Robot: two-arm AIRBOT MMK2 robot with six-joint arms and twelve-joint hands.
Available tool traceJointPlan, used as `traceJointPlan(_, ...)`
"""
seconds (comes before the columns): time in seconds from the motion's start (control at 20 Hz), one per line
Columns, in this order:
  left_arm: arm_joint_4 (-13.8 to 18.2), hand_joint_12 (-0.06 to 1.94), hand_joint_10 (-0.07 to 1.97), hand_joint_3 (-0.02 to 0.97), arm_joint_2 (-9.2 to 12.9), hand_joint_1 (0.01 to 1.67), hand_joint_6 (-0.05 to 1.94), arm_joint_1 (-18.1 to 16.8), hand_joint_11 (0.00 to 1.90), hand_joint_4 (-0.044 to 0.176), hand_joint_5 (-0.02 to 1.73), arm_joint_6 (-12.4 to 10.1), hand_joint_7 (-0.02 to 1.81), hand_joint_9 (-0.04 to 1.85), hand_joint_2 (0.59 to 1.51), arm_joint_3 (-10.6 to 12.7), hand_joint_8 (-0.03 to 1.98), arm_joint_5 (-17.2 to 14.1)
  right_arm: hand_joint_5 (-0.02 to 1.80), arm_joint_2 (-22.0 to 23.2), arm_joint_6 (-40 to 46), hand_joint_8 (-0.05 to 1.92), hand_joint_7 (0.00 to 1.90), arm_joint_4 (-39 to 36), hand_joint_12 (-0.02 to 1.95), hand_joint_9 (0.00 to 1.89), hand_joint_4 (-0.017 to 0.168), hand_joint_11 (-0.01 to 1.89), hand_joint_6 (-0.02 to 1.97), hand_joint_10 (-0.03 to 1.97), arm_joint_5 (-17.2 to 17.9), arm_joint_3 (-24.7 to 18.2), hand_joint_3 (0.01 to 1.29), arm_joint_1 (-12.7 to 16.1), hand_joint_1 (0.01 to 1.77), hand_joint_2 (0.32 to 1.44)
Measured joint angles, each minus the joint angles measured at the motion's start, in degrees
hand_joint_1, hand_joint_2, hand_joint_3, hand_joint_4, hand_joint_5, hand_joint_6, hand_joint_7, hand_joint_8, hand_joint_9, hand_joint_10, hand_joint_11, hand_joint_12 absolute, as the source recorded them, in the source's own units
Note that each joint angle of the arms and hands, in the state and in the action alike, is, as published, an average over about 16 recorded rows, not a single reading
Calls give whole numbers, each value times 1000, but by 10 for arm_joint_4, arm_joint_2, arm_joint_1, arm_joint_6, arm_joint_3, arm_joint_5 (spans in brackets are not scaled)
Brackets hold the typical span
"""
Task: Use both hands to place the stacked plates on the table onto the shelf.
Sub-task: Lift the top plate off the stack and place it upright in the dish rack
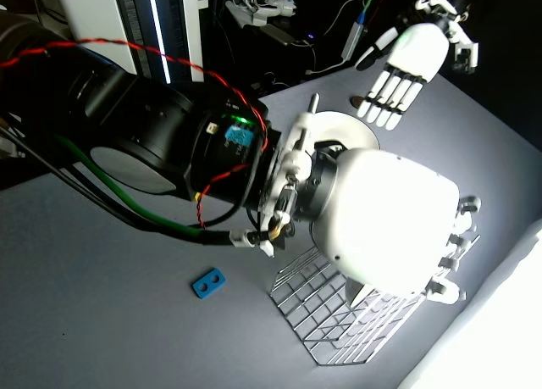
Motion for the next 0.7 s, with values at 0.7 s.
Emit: traceJointPlan(0.7, -59, 1, 9, 4, -48, 20, 17, 57, 16, 5, 58, 1, 36, 26, 1148, -10, 0, 99, 790, -28, 19, 351, 953, 6, 1077, 983, -5, 541, 986, -8, -1, 42, 14, -41, 1093, 1115)
